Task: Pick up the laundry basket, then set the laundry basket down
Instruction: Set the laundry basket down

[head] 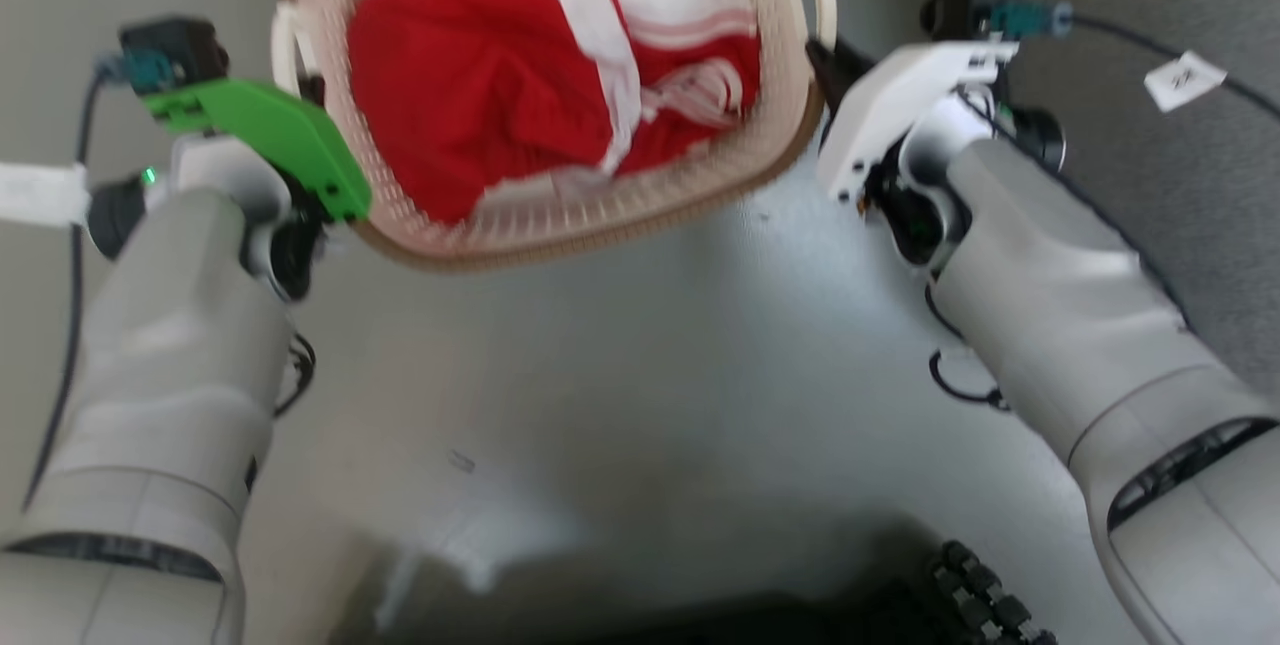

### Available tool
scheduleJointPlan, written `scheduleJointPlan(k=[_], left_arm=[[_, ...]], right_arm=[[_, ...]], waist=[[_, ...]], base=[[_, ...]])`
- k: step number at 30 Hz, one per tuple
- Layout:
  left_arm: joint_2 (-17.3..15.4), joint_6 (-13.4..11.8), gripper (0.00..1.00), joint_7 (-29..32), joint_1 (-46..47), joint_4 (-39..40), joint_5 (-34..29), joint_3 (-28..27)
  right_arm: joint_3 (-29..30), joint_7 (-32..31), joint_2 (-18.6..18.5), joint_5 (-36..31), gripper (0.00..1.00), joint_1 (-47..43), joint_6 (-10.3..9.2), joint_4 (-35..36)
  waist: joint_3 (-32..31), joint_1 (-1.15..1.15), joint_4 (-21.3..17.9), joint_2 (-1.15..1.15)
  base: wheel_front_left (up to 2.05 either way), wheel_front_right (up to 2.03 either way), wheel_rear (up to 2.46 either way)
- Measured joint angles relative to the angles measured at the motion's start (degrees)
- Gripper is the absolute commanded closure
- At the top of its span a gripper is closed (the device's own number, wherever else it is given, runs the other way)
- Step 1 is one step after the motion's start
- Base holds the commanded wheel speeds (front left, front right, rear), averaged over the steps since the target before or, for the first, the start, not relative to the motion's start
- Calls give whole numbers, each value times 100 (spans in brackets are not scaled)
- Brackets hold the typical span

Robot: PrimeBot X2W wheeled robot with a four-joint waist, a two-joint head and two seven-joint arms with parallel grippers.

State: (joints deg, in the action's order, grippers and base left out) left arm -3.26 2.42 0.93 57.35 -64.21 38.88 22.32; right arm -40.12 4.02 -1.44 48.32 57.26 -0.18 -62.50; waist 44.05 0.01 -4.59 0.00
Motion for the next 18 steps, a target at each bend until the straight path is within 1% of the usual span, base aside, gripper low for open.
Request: scheduleJointPlan(k=[2,3,10,18], left_arm=[[-30,0,100,-13,132,18,-14,-1],[-38,0,100,-52,188,22,-27,0],[-47,1,100,-201,345,-15,-40,1],[-21,38,100,-355,425,-111,-40,3]], right_arm=[[21,34,-1,0,100,130,-3,14],[27,38,1,0,100,183,-40,19],[23,193,3,-24,100,363,-41,-27],[-1,335,16,-42,100,419,-34,-134]], waist=[[150,0,3,0],[224,0,4,0],[699,0,20,0],[930,0,57,0]], base=[[0,0,0],[0,0,0],[0,0,0],[0,0,0]])
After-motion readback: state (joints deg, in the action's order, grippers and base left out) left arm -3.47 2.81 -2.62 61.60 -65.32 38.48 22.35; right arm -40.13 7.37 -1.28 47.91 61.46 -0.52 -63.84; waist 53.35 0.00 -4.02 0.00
